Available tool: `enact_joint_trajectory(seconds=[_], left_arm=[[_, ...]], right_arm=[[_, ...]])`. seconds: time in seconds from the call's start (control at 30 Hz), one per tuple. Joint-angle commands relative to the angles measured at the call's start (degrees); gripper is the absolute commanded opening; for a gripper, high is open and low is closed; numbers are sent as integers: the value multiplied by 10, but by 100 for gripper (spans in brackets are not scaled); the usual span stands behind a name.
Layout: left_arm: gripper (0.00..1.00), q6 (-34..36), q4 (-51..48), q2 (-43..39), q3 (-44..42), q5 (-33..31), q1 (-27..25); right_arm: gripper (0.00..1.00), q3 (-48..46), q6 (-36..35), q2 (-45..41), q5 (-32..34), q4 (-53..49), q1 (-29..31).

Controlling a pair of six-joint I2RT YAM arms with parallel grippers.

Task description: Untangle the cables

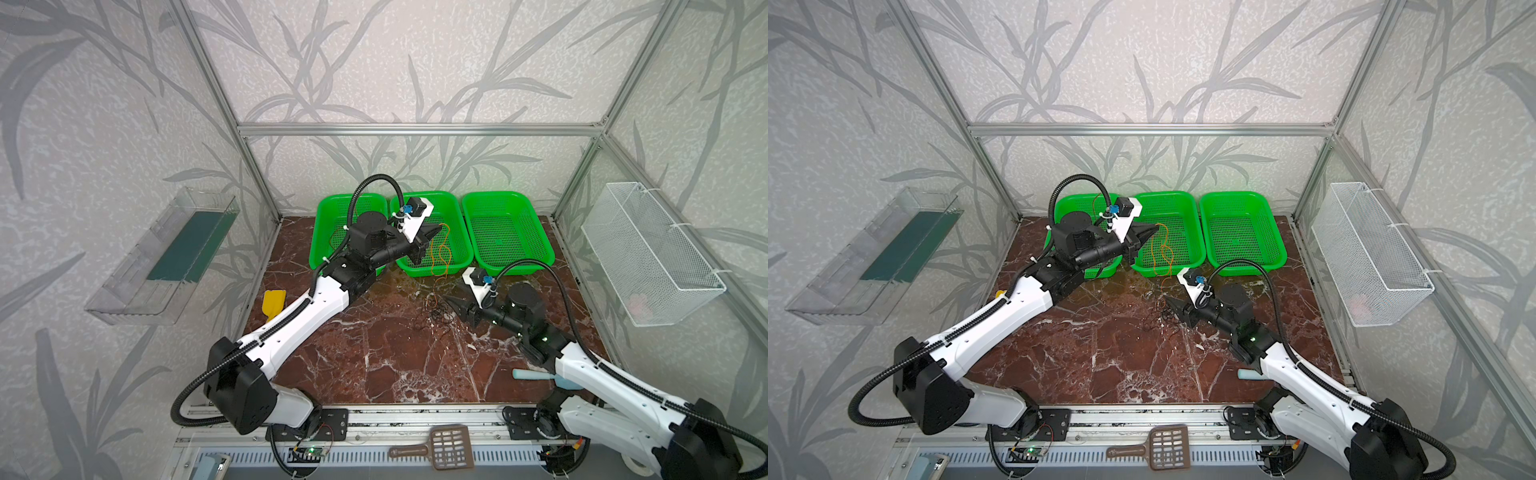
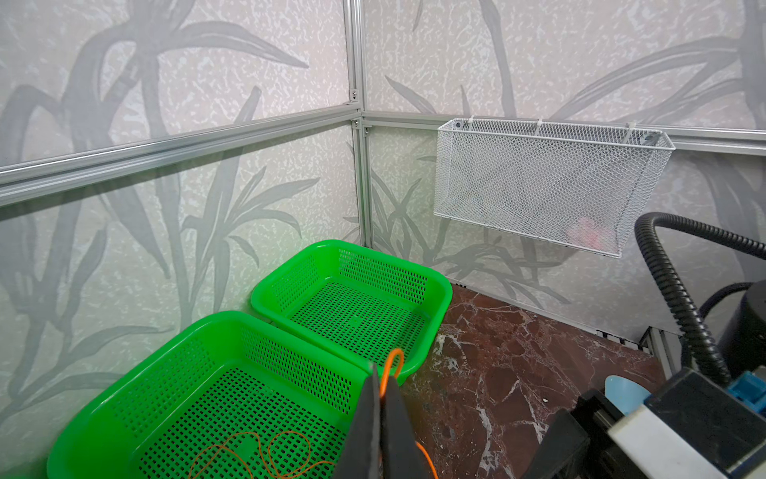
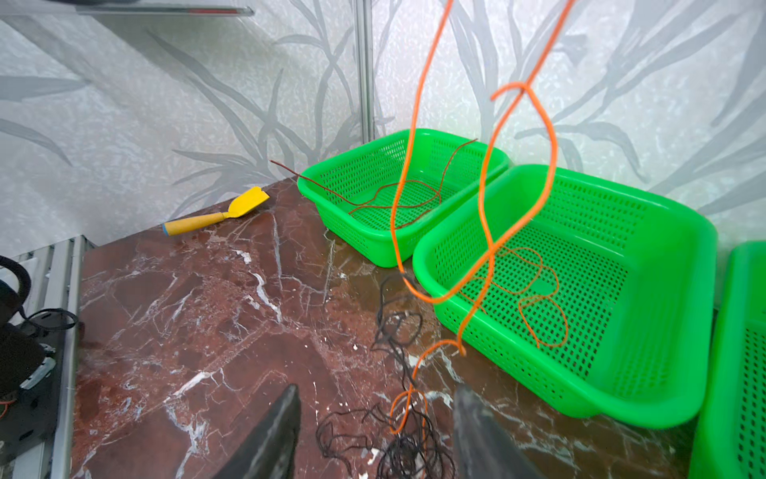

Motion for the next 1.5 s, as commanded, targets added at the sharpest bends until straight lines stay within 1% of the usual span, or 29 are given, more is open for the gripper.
enact_joint_trajectory(seconds=[0.0, 0.07, 0.2, 0.3, 0.4, 0.6, 0.67, 0.73, 0.8, 0.9, 1.0, 1.07, 1.2, 1.33, 1.47], left_arm=[[0, -6, 10, -10, 10, 1, -5], [0, -7, 9, -10, 12, 1, -6], [0, -8, 7, -6, 19, 1, -10], [0, -8, 6, -5, 24, 3, -14], [0, -9, 6, -5, 29, 3, -17], [0, -13, 4, -6, 40, 7, -22], [0, -14, 4, -7, 42, 7, -24], [0, -14, 6, -9, 45, 6, -24], [0, -13, 4, -8, 52, 1, -25], [0, -6, -8, -2, 75, -3, -24], [0, 1, -19, 5, 100, -9, -24], [0, 5, -20, 7, 111, -14, -23], [0, 21, -30, 9, 141, -23, -22], [0, 32, -31, 14, 164, -28, -21], [0, 47, -38, 19, 190, -35, -18]], right_arm=[[57, 23, -9, 27, -11, 27, 11], [57, 29, -8, 43, -2, 41, 12], [55, 50, -11, 75, -8, 47, 12], [53, 61, -4, 105, -3, 45, 12], [52, 61, 14, 129, 5, 69, 13], [49, 64, 36, 169, 39, 101, 13], [45, 66, 39, 179, 42, 111, 13], [37, 72, 40, 189, 40, 115, 13], [27, 73, 42, 198, 37, 115, 13], [15, 60, 51, 207, 32, 125, 13], [8, 32, 64, 215, 32, 148, 13], [5, 11, 77, 222, 36, 165, 13], [2, -28, 108, 242, 42, 192, 15], [2, -49, 125, 273, 46, 202, 19], [2, -57, 155, 308, 69, 208, 20]])
